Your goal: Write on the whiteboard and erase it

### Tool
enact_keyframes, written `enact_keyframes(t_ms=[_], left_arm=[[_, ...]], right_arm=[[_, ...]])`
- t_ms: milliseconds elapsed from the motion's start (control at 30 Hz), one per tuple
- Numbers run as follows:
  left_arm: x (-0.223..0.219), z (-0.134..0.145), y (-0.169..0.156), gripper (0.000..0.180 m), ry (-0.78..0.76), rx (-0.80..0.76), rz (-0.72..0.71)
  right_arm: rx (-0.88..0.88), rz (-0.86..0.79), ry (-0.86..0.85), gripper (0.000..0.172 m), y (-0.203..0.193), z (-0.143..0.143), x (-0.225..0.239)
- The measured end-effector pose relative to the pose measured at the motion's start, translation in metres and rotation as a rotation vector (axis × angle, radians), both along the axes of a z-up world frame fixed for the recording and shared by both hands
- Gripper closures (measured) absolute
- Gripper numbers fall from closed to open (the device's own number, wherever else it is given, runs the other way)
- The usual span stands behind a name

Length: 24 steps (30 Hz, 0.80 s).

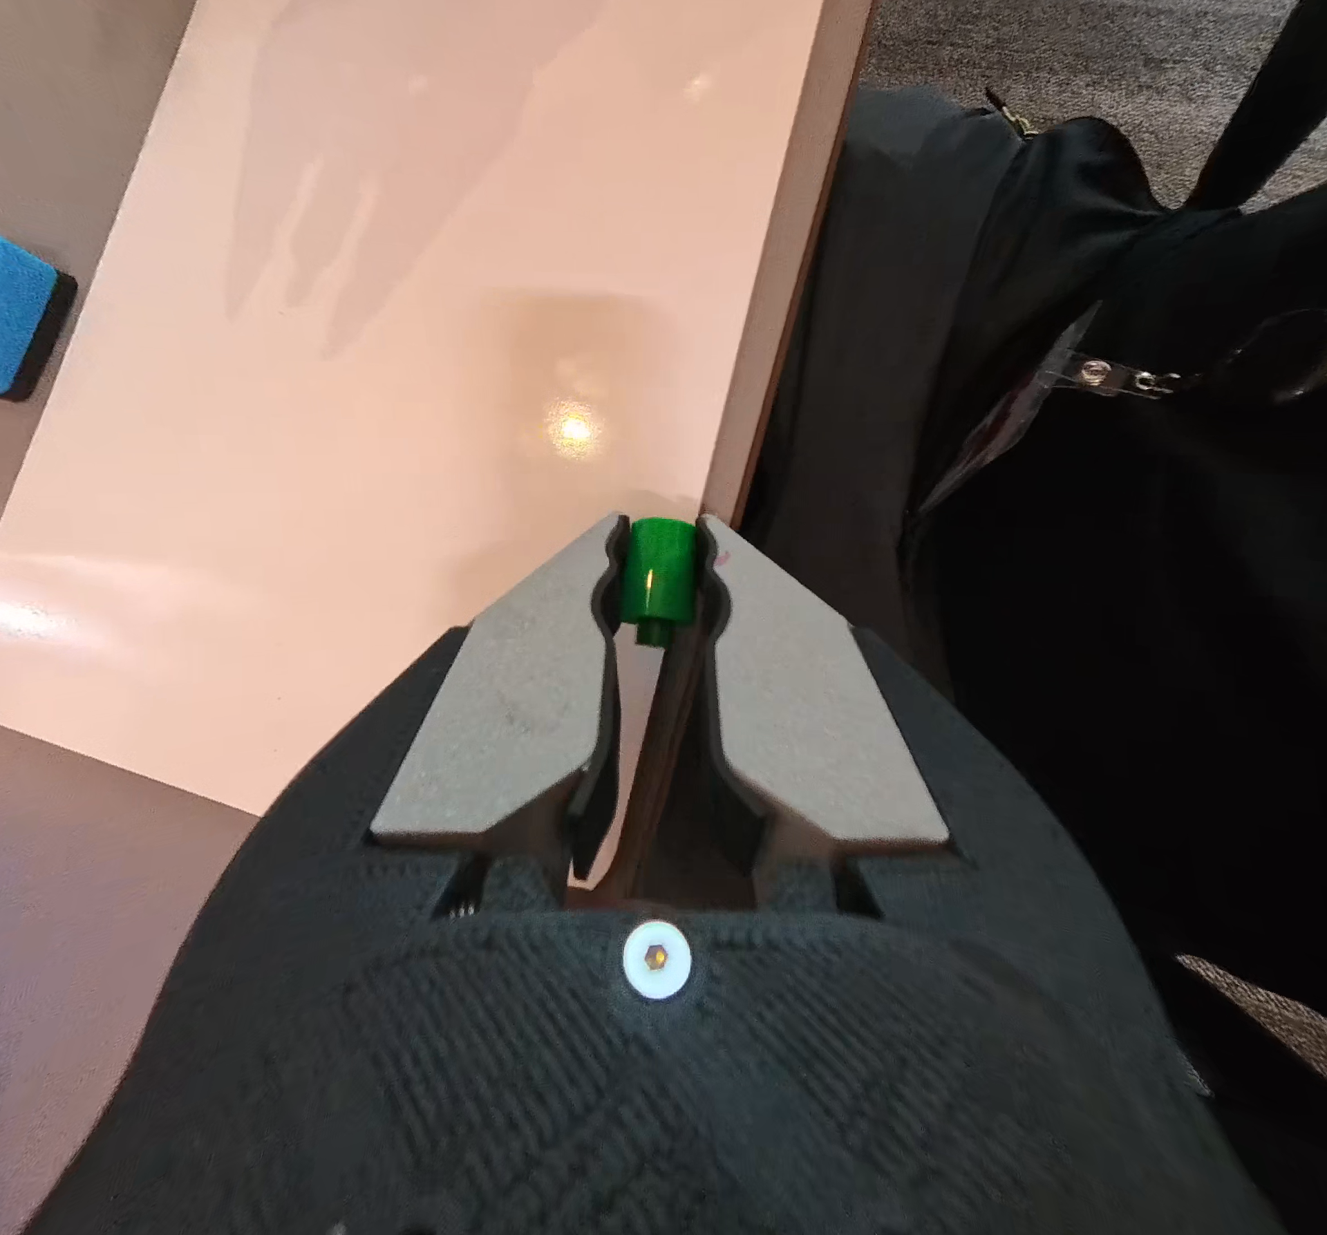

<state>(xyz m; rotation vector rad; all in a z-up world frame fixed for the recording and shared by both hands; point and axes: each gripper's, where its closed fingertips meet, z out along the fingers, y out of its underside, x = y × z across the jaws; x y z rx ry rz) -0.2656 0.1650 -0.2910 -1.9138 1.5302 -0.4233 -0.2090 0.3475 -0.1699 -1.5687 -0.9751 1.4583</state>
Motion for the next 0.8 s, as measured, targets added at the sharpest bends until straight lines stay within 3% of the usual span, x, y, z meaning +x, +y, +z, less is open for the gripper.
enact_keyframes(t_ms=[200, 300, 400, 567, 800], left_arm=[[0.001, 0.001, 0.000, 0.165, -0.006, -0.015, -0.017], [0.006, 0.020, 0.000, 0.165, -0.144, -0.042, -0.017], [-0.005, 0.047, 0.026, 0.164, -0.292, -0.022, 0.086], [-0.047, 0.034, 0.078, 0.165, -0.206, 0.059, 0.275], [-0.064, 0.006, 0.074, 0.165, -0.058, 0.033, 0.257]], right_arm=[[-0.001, 0.002, 0.011, 0.142, 0.000, 0.003, 0.001], [0.004, 0.007, 0.002, 0.142, -0.001, 0.002, 0.000], [0.029, -0.018, -0.038, 0.142, 0.001, -0.004, -0.001], [0.045, 0.024, -0.096, 0.142, -0.007, -0.016, -0.011], [0.068, 0.037, -0.229, 0.142, -0.014, -0.042, -0.029]])
